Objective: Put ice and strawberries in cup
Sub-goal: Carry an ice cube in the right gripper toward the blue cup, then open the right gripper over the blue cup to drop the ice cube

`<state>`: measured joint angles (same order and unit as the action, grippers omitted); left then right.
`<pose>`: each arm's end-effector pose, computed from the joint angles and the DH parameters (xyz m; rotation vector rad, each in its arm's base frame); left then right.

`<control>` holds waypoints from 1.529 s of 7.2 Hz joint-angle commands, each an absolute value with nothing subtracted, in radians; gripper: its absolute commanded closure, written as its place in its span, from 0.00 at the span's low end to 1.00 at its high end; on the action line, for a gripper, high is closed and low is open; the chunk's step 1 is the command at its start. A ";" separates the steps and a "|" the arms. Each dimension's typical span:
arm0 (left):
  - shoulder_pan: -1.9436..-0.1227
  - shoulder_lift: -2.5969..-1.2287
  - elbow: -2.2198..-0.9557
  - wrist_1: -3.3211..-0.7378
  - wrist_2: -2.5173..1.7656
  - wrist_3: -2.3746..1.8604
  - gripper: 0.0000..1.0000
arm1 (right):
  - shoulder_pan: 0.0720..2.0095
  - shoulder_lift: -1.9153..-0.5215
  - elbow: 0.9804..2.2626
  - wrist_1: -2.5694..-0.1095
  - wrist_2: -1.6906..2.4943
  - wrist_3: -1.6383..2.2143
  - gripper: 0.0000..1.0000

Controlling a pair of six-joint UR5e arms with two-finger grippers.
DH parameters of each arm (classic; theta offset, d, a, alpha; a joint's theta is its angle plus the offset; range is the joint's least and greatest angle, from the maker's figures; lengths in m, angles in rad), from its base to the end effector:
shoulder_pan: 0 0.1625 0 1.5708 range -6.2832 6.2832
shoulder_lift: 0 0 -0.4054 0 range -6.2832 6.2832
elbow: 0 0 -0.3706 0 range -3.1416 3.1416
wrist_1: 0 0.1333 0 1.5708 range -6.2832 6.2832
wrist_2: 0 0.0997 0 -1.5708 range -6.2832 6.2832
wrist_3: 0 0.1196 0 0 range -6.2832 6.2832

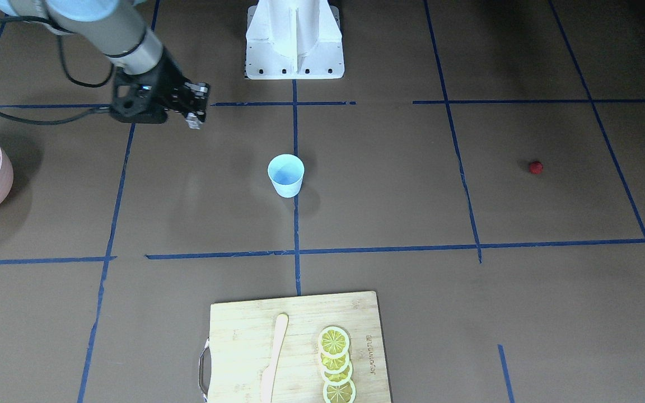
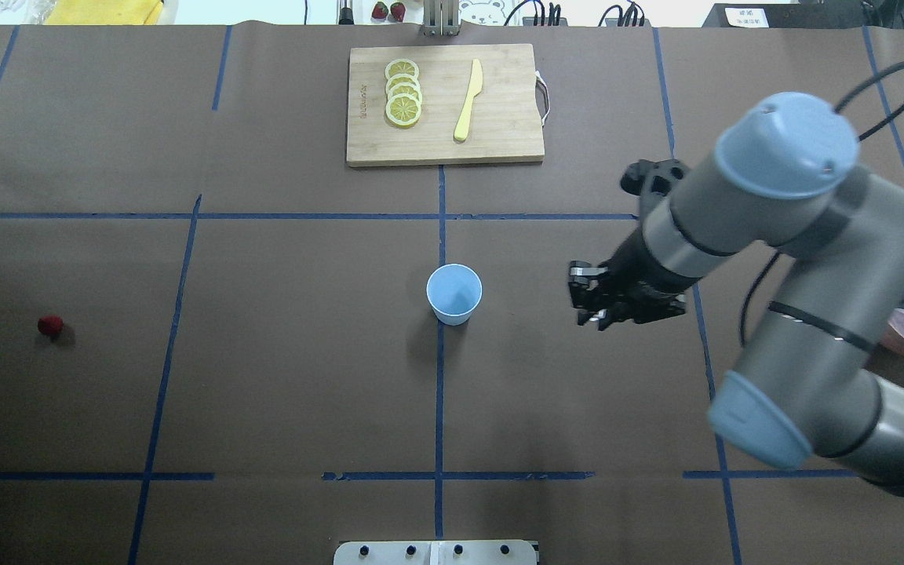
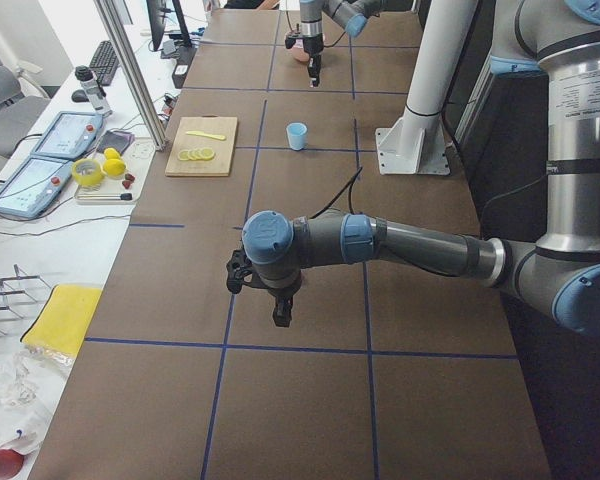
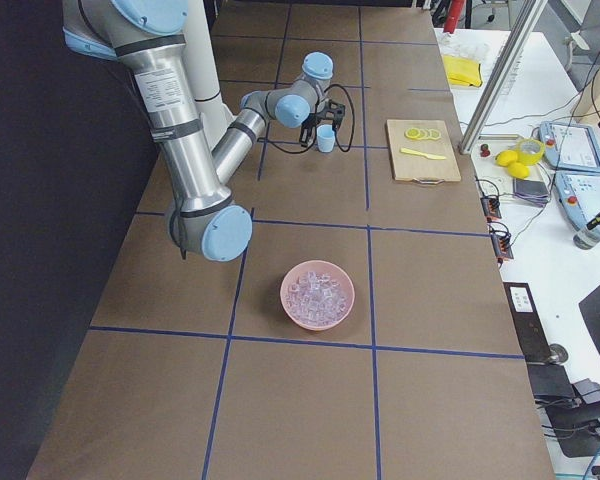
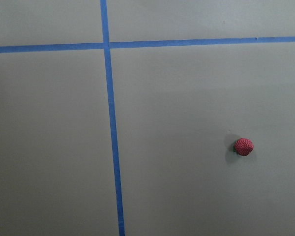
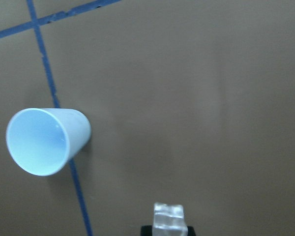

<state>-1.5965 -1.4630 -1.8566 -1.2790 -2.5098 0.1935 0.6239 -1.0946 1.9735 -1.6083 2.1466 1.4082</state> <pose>-0.0474 -0.4111 0.5814 -0.0021 0.9442 0.1017 -0.4175 -0.3845 0.2299 -0.1863 -0.9613 0.1818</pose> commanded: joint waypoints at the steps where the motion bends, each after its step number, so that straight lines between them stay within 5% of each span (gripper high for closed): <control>1: -1.595 -1.428 -1.856 -1.351 -2.510 0.193 0.00 | 0.536 -0.921 1.757 -1.468 2.013 1.561 0.98; 4: -1.592 -1.359 -1.844 -1.555 -2.510 0.170 0.00 | 0.525 -0.893 1.663 -1.335 2.010 1.644 0.97; 5: -1.592 -1.359 -1.845 -1.555 -2.511 0.167 0.00 | 0.525 -0.894 1.661 -1.336 2.010 1.640 0.83; 6: -1.592 -1.359 -1.845 -1.555 -2.511 0.169 0.00 | 0.525 -0.896 1.660 -1.333 2.010 1.641 0.45; 11: -1.592 -1.356 -1.842 -1.555 -2.513 0.175 0.00 | 0.529 -0.897 1.660 -1.342 2.008 1.640 0.45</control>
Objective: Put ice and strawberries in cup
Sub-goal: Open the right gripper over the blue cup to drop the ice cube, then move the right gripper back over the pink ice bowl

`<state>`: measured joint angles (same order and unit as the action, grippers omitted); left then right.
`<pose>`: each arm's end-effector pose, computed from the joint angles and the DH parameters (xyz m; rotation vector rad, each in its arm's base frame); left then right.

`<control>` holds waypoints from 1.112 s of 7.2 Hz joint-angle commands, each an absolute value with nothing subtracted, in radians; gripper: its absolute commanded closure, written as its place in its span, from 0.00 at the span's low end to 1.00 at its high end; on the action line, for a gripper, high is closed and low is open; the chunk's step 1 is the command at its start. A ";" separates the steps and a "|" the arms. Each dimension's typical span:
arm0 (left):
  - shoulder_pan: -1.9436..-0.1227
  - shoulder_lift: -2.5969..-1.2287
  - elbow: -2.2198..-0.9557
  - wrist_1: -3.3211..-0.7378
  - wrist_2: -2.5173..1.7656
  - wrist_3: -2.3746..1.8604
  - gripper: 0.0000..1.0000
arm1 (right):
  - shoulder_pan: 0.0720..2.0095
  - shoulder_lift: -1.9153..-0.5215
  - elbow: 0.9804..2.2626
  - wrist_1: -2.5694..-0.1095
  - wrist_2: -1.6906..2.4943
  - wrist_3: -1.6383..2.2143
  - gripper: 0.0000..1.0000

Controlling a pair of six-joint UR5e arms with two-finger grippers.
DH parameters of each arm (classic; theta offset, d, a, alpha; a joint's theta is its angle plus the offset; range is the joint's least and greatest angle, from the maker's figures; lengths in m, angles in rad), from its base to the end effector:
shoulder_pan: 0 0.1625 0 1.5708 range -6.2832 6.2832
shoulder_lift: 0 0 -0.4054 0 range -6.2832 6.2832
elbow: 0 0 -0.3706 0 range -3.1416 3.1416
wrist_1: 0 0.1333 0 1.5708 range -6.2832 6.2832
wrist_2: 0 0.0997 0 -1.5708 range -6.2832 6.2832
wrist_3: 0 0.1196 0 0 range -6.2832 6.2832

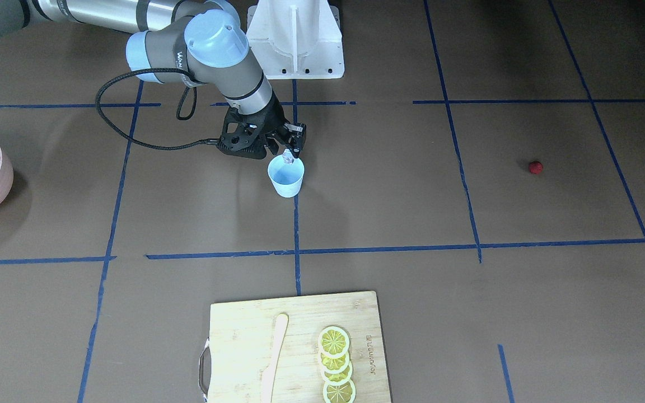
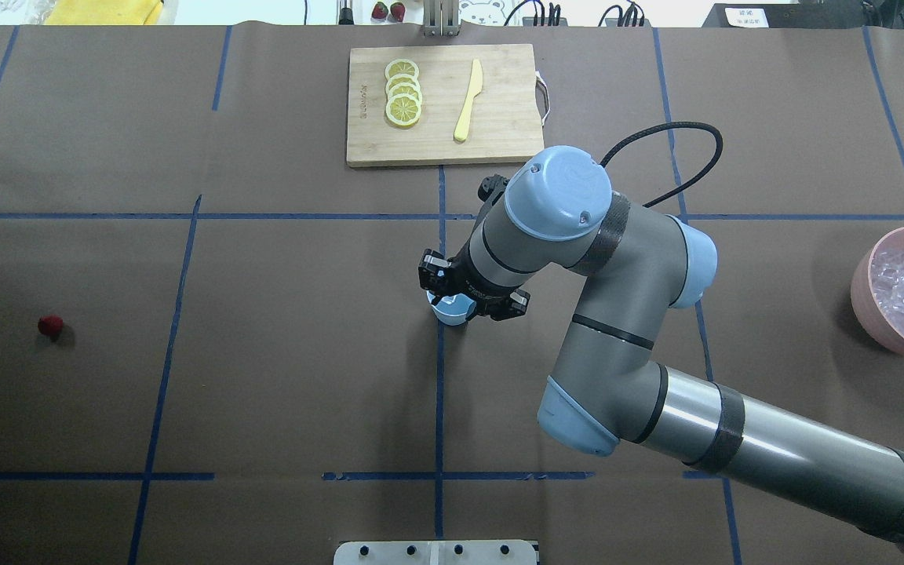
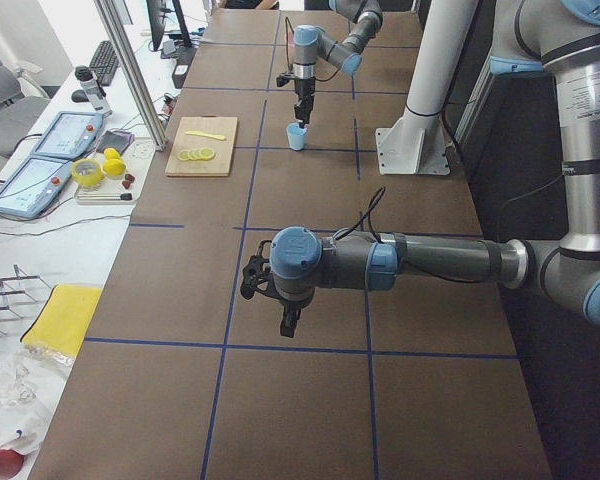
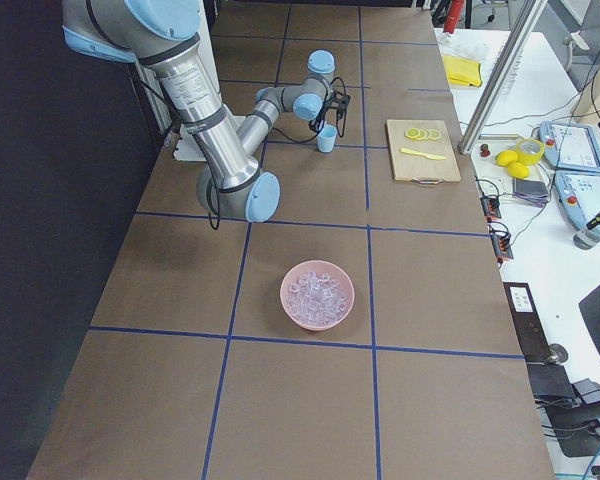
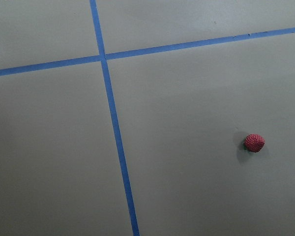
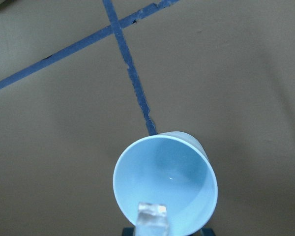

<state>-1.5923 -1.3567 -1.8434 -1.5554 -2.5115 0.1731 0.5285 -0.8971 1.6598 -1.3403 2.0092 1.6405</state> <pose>-0.0450 -0.3856 0.6031 0.1312 0.9333 0.1605 -0.5335 -0.4071 0.1989 -0.1694 -1.0452 0.3240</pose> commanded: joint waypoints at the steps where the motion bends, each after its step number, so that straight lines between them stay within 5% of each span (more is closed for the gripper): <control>1: -1.592 -1.356 -1.841 -1.555 -2.511 0.176 0.00 | 0.532 -0.897 1.660 -1.342 2.009 1.640 0.45; 3: -1.592 -1.355 -1.841 -1.555 -2.511 0.176 0.00 | 0.543 -0.896 1.660 -1.341 2.014 1.638 0.44; 4: -1.592 -1.355 -1.841 -1.555 -2.513 0.176 0.00 | 0.579 -0.920 1.696 -1.345 2.035 1.638 0.32; 8: -1.591 -1.355 -1.841 -1.554 -2.511 0.169 0.00 | 0.756 -1.331 2.015 -1.410 2.095 1.590 0.26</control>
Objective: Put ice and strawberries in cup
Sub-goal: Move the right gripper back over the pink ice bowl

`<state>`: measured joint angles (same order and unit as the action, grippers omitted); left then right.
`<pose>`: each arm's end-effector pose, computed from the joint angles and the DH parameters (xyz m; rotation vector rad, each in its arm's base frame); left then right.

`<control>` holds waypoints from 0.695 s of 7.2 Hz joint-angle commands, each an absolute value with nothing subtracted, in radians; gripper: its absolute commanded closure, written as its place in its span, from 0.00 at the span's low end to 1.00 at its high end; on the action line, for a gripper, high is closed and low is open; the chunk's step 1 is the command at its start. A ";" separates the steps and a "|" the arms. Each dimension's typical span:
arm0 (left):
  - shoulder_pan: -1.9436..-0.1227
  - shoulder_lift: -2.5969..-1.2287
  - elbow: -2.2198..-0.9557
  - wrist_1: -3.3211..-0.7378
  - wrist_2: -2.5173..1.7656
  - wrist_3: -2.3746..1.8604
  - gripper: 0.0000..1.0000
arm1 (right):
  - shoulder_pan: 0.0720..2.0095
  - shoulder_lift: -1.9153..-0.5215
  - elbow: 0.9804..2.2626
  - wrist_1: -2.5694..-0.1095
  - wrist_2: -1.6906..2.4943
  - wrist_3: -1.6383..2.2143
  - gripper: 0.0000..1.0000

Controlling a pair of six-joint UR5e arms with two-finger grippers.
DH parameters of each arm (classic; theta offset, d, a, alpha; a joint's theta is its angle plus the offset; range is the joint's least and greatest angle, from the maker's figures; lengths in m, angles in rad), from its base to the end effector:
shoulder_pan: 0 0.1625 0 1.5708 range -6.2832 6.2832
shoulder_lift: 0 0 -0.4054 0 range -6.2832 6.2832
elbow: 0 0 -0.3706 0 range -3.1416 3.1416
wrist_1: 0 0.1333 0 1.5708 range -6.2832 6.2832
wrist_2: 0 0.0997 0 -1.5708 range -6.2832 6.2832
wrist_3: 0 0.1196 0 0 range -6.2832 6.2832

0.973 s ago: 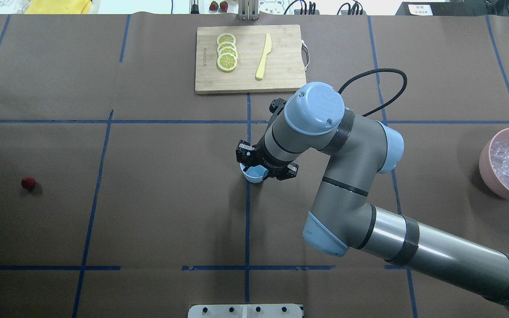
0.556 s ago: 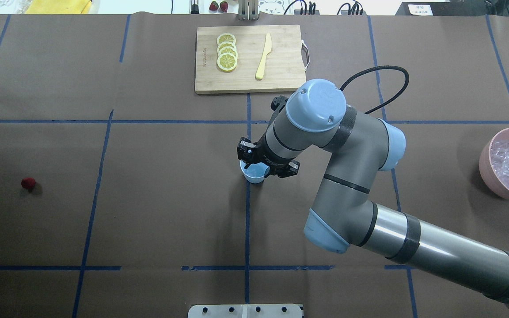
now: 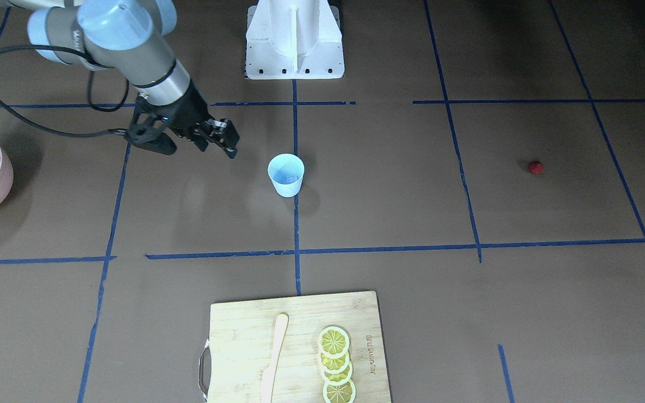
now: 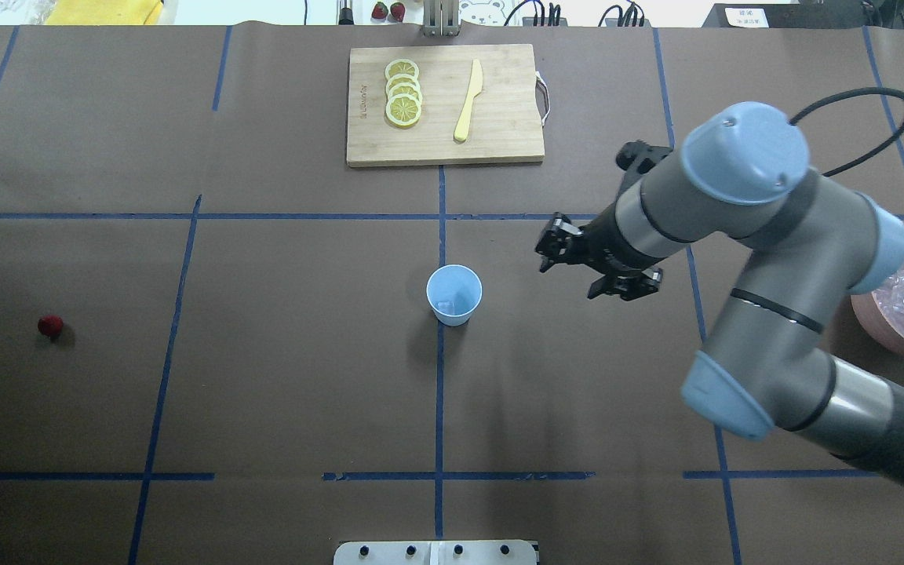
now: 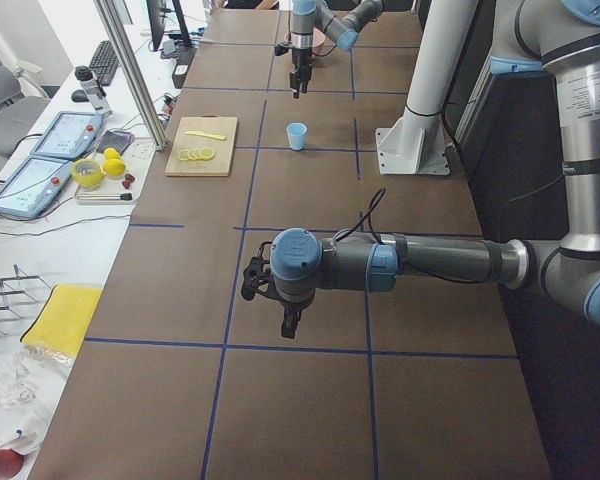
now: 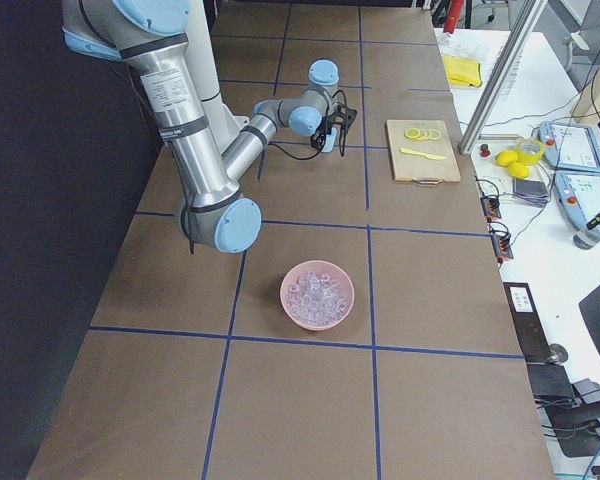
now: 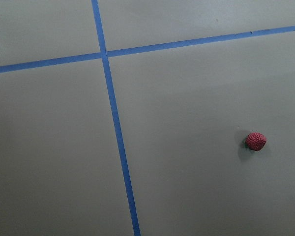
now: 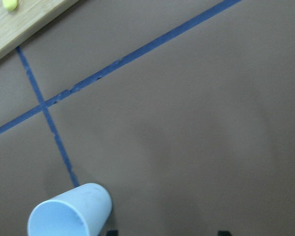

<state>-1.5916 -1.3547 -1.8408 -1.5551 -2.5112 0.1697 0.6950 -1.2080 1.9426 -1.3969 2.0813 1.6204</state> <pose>-0.0447 -0.3846 0.6051 0.1248 0.9337 0.1557 -0.3841 -0.4177 0.2786 -0.1696 -0.9996 0.4488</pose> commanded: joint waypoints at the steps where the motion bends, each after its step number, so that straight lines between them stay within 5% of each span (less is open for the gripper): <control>1: -1.591 -1.348 -1.841 -1.554 -2.511 0.172 0.00 | 0.778 -1.461 2.076 -1.407 2.100 1.459 0.27; 5: -1.591 -1.348 -1.845 -1.557 -2.513 0.175 0.00 | 1.038 -1.747 2.073 -1.401 2.242 0.899 0.26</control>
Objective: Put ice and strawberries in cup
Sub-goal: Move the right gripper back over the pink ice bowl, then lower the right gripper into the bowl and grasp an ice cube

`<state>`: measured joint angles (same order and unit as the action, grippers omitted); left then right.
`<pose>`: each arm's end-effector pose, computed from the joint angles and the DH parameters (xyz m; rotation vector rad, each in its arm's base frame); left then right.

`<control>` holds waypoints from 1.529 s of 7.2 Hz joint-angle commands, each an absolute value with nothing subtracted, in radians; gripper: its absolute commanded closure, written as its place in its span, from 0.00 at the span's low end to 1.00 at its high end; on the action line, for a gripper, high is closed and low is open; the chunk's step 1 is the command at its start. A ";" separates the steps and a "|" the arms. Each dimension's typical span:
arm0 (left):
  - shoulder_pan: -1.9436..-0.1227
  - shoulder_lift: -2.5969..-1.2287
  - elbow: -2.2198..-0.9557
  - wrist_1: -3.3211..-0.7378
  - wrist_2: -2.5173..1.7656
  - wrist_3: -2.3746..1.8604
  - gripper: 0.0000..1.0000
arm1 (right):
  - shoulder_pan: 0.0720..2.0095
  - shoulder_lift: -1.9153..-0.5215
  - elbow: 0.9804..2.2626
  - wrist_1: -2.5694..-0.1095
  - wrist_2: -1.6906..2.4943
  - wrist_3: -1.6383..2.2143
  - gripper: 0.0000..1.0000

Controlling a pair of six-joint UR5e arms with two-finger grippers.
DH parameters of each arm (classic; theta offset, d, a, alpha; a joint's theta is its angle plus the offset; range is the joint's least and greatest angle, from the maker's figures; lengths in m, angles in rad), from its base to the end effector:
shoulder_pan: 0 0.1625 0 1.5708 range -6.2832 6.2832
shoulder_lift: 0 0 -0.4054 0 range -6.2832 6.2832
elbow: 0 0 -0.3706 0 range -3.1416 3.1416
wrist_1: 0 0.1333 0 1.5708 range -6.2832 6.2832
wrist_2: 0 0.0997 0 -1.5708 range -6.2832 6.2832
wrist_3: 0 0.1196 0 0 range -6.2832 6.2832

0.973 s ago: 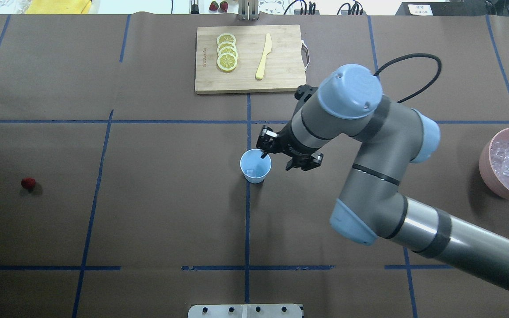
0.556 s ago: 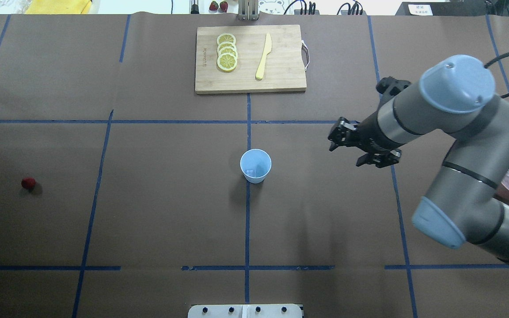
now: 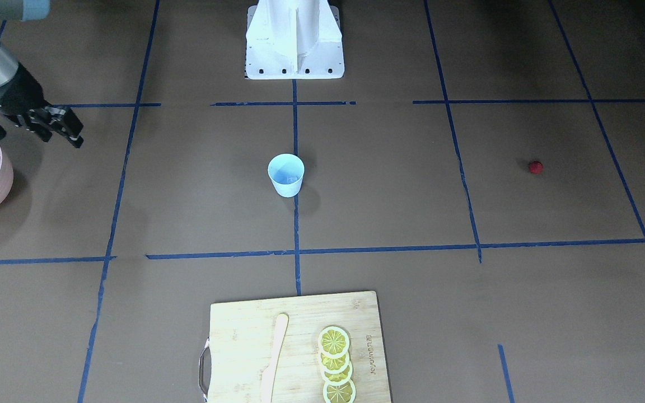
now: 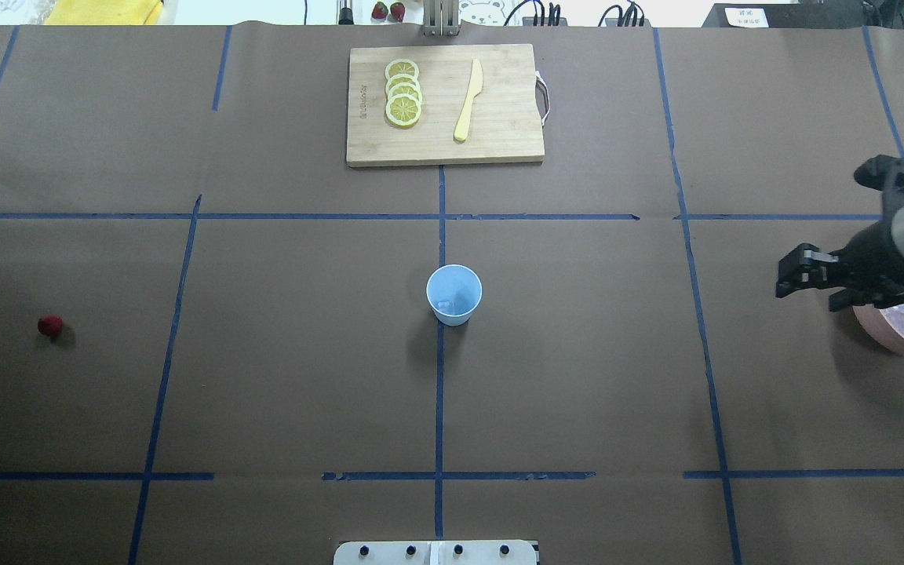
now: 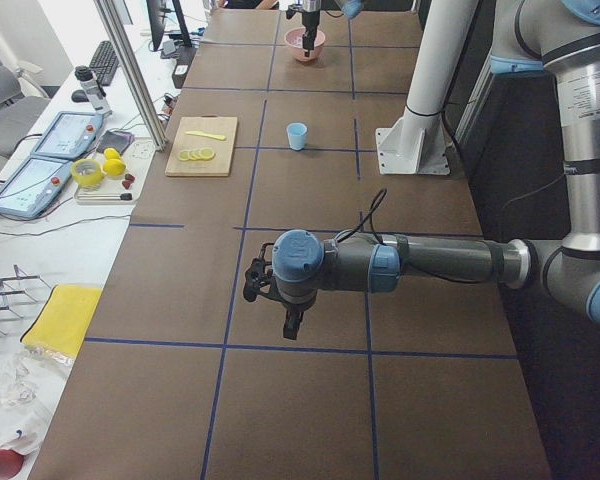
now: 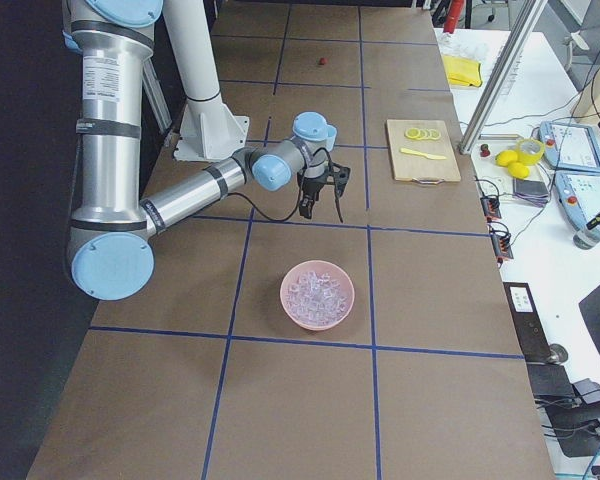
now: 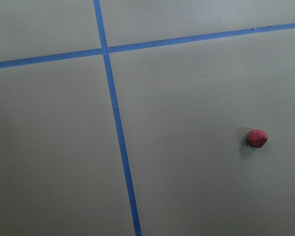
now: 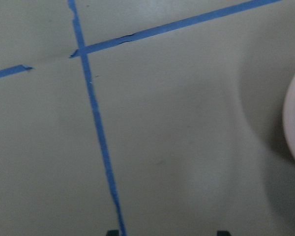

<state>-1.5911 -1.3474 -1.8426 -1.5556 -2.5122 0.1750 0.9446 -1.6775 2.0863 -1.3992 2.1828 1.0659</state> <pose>-0.0444 -0.3815 0.6069 0.1225 0.9349 0.1587 -0.2020 -0.3895 0.4455 -0.0726 -0.8158 0.2374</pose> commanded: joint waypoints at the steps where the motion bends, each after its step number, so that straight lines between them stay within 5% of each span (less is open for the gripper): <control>1: -1.592 -1.347 -1.853 -1.555 -2.513 0.175 0.00 | 1.089 -1.753 2.022 -1.401 2.261 0.817 0.26; 11: -1.591 -1.339 -1.865 -1.555 -2.513 0.170 0.00 | 1.140 -1.740 1.832 -1.397 2.250 0.623 0.11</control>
<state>-1.5916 -1.3398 -1.8653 -1.5555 -2.5126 0.1705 1.1404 -1.7415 1.8463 -1.3976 2.2511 0.6372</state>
